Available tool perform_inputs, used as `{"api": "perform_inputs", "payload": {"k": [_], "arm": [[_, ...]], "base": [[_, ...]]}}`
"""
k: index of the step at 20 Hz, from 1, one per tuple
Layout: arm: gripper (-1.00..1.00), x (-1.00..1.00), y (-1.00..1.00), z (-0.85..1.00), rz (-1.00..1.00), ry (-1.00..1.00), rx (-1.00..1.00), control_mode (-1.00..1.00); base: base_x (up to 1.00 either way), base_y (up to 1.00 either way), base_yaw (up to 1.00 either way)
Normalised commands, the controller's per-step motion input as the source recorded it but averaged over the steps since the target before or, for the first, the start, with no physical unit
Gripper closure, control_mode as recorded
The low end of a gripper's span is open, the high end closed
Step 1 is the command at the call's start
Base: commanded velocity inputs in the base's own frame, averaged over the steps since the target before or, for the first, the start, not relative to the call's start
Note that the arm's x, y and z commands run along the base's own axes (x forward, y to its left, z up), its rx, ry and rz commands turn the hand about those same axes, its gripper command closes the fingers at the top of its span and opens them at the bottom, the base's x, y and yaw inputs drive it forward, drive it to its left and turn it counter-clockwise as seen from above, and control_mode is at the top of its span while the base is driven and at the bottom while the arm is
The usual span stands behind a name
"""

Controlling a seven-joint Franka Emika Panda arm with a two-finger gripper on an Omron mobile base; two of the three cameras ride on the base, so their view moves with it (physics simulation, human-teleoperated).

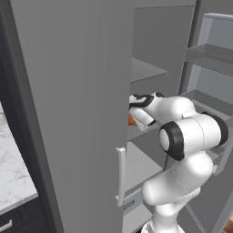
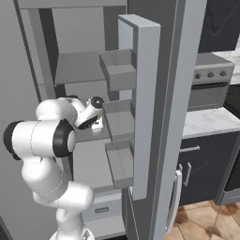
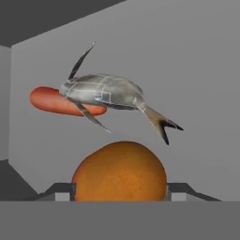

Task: Take the fish and mango from the highest rack and move them to the second highest rack where the carrot and bell pepper are located, to maximize freezer space. Close the freezer door after rearranging.

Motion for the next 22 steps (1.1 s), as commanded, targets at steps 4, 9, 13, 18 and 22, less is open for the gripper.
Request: {"api": "perform_inputs", "payload": {"k": [4, 9, 13, 18, 22], "arm": [[1.00, 0.40, 0.14, -0.28, 0.03, 0.00, 0.00, -1.00], [-1.00, 0.29, 0.15, -0.30, 0.01, 0.00, -0.06, -1.00], [-1.00, 0.08, 0.05, -0.16, 0.00, -0.01, 0.00, -1.00], [-1.00, -0.16, 0.00, -0.01, 0.02, -0.10, 0.00, -1.00], [-1.00, -0.43, 0.00, 0.01, 0.01, -0.14, 0.00, -1.00]], "base": [[0.00, 0.00, 0.00], [0.00, 0.00, 0.00], [0.00, 0.00, 0.00], [0.00, 0.00, 0.00], [0.00, 0.00, 0.00]]}}
